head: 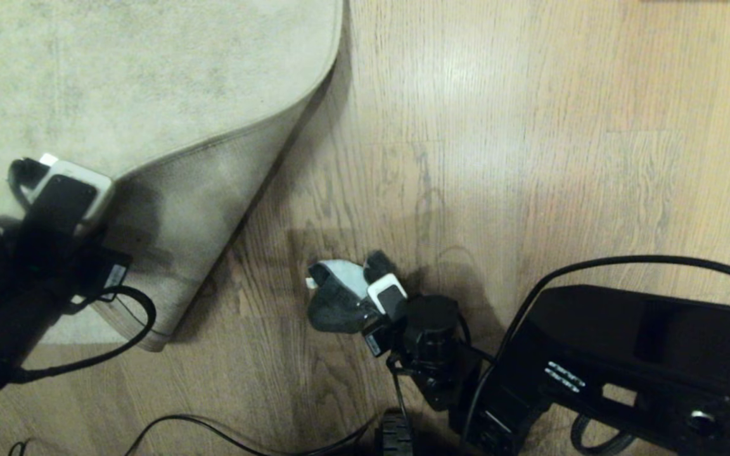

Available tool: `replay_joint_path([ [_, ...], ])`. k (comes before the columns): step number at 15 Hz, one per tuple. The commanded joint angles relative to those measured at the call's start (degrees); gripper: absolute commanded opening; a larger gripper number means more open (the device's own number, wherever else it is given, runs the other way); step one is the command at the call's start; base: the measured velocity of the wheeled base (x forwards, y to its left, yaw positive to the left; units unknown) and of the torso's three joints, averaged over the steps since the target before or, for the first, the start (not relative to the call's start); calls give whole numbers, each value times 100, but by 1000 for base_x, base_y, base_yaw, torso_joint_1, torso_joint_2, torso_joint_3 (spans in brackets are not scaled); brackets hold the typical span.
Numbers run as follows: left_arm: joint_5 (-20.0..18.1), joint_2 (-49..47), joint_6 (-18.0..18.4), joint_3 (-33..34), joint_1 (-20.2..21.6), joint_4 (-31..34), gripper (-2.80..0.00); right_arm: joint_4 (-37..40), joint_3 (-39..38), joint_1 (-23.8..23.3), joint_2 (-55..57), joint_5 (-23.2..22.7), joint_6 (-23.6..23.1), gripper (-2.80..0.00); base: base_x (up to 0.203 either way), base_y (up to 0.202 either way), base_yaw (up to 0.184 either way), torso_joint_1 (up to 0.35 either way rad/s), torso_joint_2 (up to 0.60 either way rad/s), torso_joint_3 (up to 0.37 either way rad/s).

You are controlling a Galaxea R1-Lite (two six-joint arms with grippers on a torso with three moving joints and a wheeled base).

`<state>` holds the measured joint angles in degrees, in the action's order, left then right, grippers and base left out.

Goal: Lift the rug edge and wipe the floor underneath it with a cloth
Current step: Wipe the floor under the carpet with a rag

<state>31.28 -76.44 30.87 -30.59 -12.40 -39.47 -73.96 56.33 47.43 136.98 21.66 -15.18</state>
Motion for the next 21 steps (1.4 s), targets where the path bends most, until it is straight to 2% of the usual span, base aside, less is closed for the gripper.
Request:
replay_joint_path([
  [1, 18, 0, 16, -4, 1, -25, -280, -40, -111, -169, -254, 9, -14, -280, 0, 0, 0, 0, 0, 0],
  [6, 18, -3, 16, 0, 1, -19, -280, 95, 216, 88, -303, -55, 0, -280, 0, 0, 0, 0, 0, 0],
  [14, 27, 6, 16, 35, 1, -25, -280, 1280, 1921, 1064, 44, -66, 294, -280, 0, 0, 0, 0, 0, 0],
  [21, 27, -3, 16, 35, 1, -25, -280, 1393, 2594, 1555, 684, -42, 324, -280, 0, 0, 0, 0, 0, 0],
])
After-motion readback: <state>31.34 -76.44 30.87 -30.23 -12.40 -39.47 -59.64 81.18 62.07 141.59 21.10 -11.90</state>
